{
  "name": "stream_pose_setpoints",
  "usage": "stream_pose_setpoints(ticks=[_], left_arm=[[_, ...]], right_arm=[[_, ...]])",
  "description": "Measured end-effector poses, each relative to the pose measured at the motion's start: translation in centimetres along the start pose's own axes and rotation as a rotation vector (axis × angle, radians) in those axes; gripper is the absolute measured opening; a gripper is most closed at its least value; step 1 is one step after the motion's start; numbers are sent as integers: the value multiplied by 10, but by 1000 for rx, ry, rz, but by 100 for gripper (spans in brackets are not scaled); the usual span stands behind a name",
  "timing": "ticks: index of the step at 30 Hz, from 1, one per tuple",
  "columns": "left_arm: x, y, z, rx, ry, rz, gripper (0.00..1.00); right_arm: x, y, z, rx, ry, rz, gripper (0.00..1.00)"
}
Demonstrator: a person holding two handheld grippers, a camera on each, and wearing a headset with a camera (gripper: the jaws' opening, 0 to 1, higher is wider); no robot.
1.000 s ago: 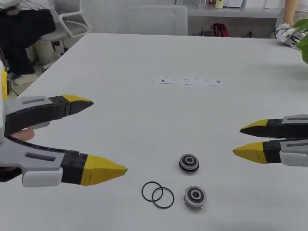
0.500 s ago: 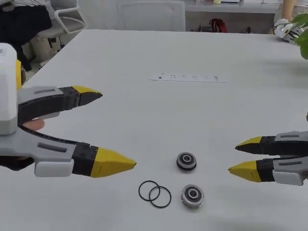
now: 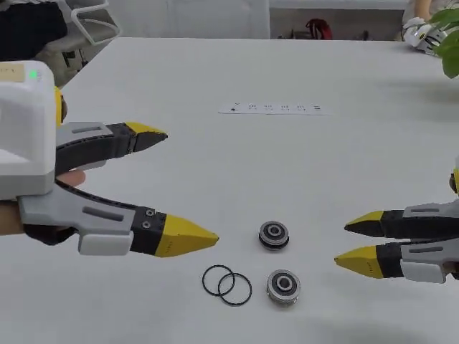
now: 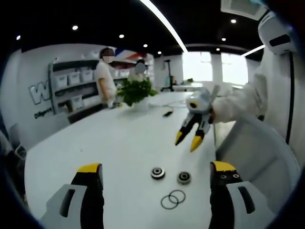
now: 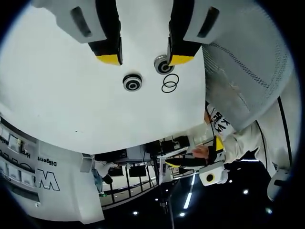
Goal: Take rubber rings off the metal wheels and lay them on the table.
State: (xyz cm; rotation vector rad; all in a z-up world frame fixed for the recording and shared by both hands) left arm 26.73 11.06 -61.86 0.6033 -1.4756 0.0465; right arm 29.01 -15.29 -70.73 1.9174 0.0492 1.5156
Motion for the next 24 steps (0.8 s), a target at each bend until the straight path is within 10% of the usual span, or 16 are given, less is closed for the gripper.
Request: stream_pose_setpoints(ticks=[24], left_arm=[[3,-48,-20,-48,-10,62,90]], right_arm=[[-12,-4,3,-9,-61,6,34]])
Point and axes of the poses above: the centre of the closed fingertips' face, and the gripper's own axes: y roughly backward along the fingers, z roughly to its right, x roughly out of its top, the point moved 7 cm from there along y, roughly backward along the fingers, and after that the axes turned 7 degrees about -x, right-handed, at the moved point
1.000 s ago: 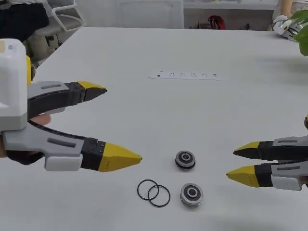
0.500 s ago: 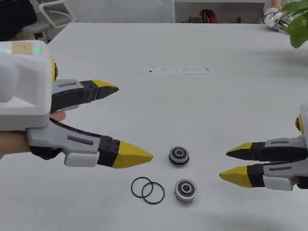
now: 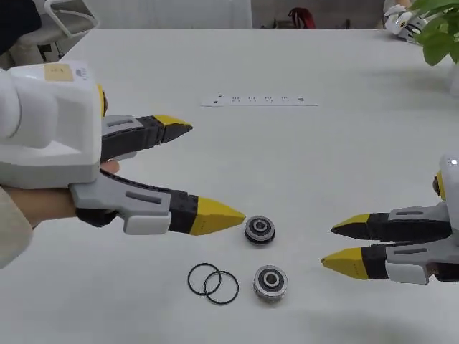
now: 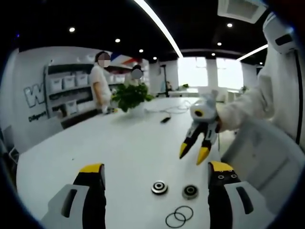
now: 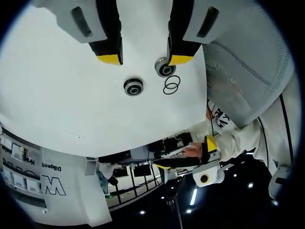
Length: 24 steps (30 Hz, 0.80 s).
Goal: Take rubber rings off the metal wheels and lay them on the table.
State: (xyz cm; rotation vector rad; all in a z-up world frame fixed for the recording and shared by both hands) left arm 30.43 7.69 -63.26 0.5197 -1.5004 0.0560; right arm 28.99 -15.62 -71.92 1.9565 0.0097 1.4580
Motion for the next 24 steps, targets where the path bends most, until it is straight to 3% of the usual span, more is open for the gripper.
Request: stream_pose_setpoints(ticks=[4,9,13,24], left_arm=[[-3,-7,-4,-1,1,-10,89],[-2,-13,-7,5,13,7,87],[-2,-20,-5,4,16,10,86],[-17,-35,-2,-24,30,-19,82]], right_arm=[[1,-3,2,6,-7,6,34],[0,-9,3,21,-8,-1,34],[0,-12,5,31,-8,-5,34],[3,-21,15,51,-14,-3,33]])
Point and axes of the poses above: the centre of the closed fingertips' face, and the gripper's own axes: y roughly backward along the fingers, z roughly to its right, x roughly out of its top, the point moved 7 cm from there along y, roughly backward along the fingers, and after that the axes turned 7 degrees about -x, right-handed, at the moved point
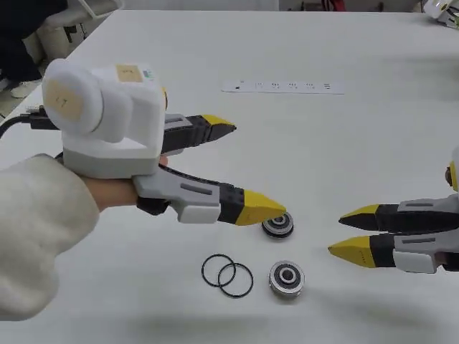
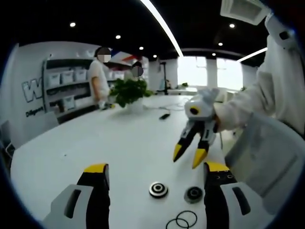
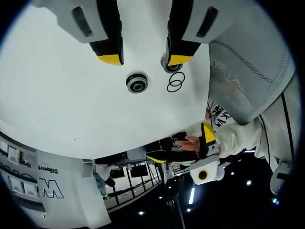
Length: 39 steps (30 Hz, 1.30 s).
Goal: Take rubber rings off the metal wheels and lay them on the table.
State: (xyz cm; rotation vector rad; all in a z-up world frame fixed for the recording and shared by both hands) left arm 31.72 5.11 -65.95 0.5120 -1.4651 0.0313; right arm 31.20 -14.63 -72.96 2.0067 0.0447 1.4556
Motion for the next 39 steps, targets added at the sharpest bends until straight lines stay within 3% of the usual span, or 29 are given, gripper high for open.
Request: stream_pose_setpoints(ticks=[10,24,39], left_arm=[[-17,-17,-6,-11,40,-19,72],[-39,-38,-12,-30,44,-17,49],[-68,-55,-9,-45,57,-83,33]], right_arm=[[1,-10,8,9,-13,0,32],[-1,-24,15,13,-63,21,28],[-2,-47,13,35,-64,11,22]])
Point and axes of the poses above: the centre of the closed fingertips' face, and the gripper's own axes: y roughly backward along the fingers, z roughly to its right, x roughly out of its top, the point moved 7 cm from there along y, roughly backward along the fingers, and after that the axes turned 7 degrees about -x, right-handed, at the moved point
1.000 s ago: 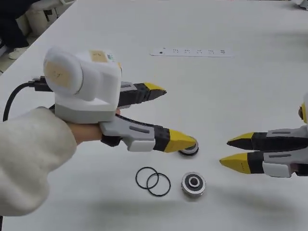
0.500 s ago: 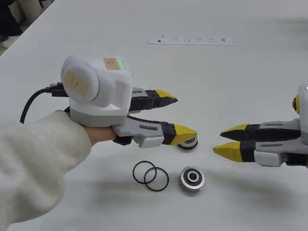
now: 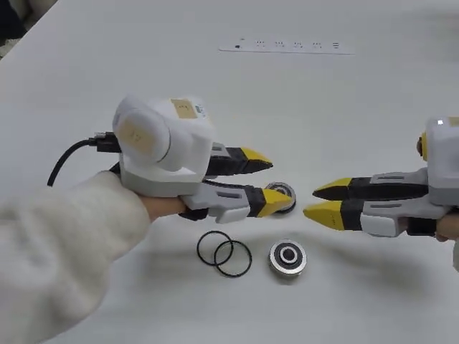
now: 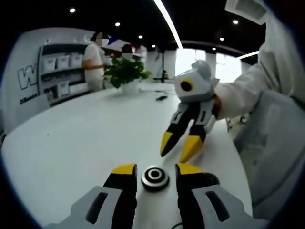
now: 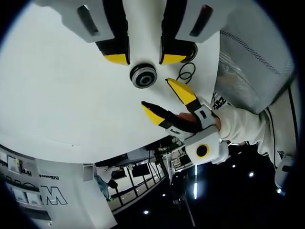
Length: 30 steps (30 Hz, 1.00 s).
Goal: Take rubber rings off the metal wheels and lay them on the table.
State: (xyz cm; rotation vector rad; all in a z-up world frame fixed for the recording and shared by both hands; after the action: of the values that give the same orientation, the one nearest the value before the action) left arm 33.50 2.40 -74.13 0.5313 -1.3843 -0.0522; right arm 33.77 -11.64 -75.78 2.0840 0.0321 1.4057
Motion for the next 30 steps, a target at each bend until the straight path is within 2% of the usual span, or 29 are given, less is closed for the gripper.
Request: stream_pose_setpoints(ticks=[4,14,16,17,19,23,30], left_arm=[[-3,-4,0,-1,5,-15,27],[-13,-10,-2,7,19,-25,20],[-16,-10,-2,8,17,-42,16],[-15,-11,-2,8,9,-31,15],[-16,-11,-2,8,23,-31,14],[-16,-11,-3,6,4,-33,14],[-16,-11,-4,5,6,-27,14]], right_arm=[[-1,-4,2,-1,-4,-3,20],[-2,-16,3,0,0,-25,15],[-3,-18,3,-1,6,-31,14],[-3,-18,4,0,9,-33,13],[-3,-19,4,0,14,-38,12],[-4,-21,4,6,15,-48,11],[-3,-22,3,15,40,-48,6]])
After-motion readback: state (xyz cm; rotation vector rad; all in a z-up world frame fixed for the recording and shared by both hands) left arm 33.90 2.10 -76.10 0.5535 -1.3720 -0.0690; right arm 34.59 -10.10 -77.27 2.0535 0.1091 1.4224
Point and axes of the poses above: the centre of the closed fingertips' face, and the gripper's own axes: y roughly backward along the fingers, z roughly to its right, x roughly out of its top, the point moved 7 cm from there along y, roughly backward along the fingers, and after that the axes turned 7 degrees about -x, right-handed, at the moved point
